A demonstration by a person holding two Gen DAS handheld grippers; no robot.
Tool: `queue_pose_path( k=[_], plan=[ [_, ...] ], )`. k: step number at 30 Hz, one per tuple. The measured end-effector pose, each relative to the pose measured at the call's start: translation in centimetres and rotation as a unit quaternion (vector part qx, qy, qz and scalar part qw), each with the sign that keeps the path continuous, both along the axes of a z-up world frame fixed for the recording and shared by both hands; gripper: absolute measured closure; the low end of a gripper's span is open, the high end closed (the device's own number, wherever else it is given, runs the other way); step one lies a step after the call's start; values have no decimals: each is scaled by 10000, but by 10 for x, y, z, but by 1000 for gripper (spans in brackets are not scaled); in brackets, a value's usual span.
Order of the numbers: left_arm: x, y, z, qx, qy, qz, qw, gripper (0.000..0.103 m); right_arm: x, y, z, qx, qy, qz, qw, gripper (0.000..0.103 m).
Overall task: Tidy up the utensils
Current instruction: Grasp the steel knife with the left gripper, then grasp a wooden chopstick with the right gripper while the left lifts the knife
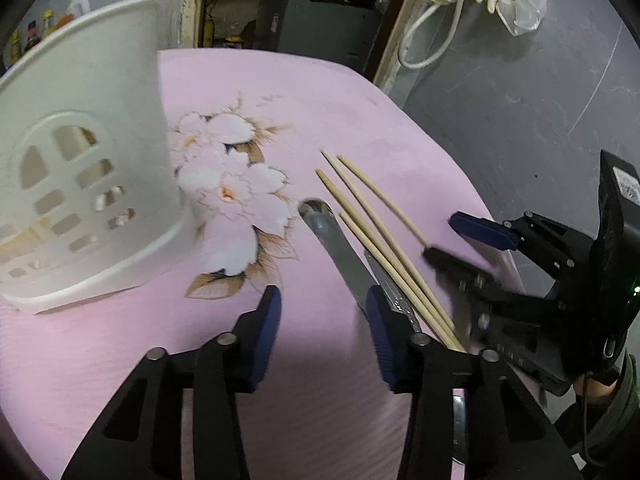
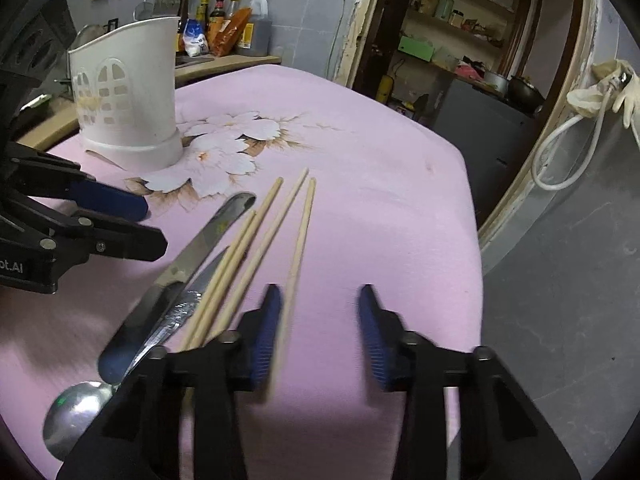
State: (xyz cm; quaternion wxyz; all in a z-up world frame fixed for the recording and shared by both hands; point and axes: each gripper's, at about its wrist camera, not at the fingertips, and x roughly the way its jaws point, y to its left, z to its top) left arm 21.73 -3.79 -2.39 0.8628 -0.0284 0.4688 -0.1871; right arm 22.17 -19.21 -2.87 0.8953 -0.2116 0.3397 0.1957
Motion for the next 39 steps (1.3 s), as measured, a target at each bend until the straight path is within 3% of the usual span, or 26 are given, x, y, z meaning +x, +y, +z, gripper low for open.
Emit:
queue_pose_path(
  k=[2,5,13,17,19,20,25,35,39],
  plan=[
    [3,-5,-1,60,39,-100,9999,69,1,-5,1,56,-20,-27,10000,89],
    [8,-13,-2,175,75,-207,9996,70,4,-15,1,242,-2,-77,9997,95],
    [22,-37,-5,660,162,-116,9976,70,2,-18,0,424,16,-71,9991,95],
    [35,-40,-7,702,168,55,9974,70,4,-20,1,493,63,-65,9987,95],
    [42,-38,-8,736,177,169,9970,74,4,-19,0,476,72,-58,9988,95],
    [42,-38,-9,813,176,207,9963,82,4,-18,0,455,69,-51,9989,95],
    [31,-33,-7,945,111,185,9953,85,1,-18,-1,422,51,60,9991,97],
    [-3,-2,-5,1014,-9,-61,9948,90,-13,-32,0,752,484,224,9957,97],
    [-20,-5,-3,1328,-52,-342,9905,89,-2,-21,2,535,576,359,9963,94]
  ],
)
